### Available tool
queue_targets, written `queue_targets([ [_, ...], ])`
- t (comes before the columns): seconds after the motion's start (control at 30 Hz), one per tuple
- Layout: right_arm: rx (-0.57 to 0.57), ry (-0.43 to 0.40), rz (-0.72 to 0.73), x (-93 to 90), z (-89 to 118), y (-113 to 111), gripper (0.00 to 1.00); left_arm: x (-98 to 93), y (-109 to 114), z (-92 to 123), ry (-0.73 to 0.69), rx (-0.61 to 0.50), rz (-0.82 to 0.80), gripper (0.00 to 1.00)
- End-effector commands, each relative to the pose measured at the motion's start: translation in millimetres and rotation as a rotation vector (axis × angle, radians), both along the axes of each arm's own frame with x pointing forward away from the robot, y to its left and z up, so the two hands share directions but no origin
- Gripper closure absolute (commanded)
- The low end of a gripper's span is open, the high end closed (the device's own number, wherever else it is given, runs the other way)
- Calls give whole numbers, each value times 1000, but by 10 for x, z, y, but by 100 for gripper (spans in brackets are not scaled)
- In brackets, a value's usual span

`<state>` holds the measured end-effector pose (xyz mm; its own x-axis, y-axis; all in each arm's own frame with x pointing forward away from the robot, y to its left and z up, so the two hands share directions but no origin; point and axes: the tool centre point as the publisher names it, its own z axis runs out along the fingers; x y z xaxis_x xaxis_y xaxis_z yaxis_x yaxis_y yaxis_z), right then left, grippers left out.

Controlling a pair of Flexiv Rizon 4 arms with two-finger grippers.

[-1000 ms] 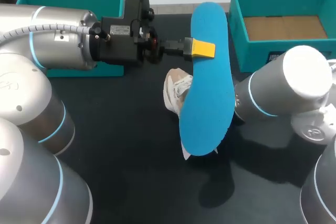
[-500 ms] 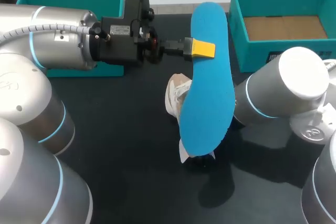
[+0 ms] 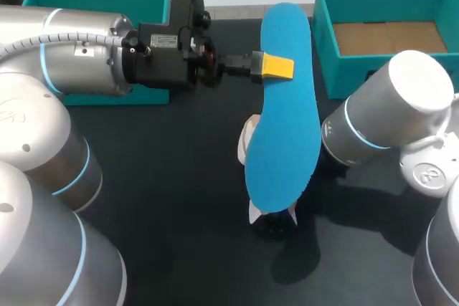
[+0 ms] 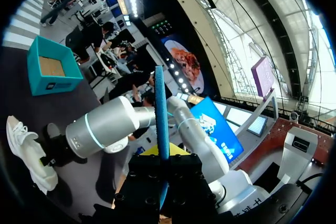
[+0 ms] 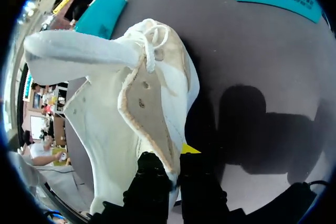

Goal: Take the shoe out of the shoebox, open the shoe tongue, remove and reinsert the insole, then place the shoe into the shoebox

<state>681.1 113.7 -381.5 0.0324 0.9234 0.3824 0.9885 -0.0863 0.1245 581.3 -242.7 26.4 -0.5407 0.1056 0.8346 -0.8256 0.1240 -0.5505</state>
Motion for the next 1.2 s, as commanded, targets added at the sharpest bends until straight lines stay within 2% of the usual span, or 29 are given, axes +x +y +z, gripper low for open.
queue_targets([
  [0.03, 4, 11, 8, -5, -51, 19, 100, -22, -5, -21, 0, -3, 4, 100],
  [0.17, -39, 36, 48, 3, -49, 21, 100, -22, -5, -21, 0, -3, 4, 100],
  [0.67, -19, 49, 79, 23, -131, 96, 100, -22, -5, -21, 0, -3, 4, 100],
  [0.77, -17, 47, 72, 7, -136, 91, 0, -22, -5, -21, 0, -3, 4, 100],
  [0.9, -8, 45, 74, -35, -53, 88, 0, -22, -5, -21, 0, -3, 4, 100],
  [1.1, 17, 19, 80, -58, 206, 53, 0, -22, -5, -21, 0, -3, 4, 100],
  [1.2, 65, -6, 86, -59, 348, 48, 0, -22, -5, -21, 0, -3, 4, 100],
])
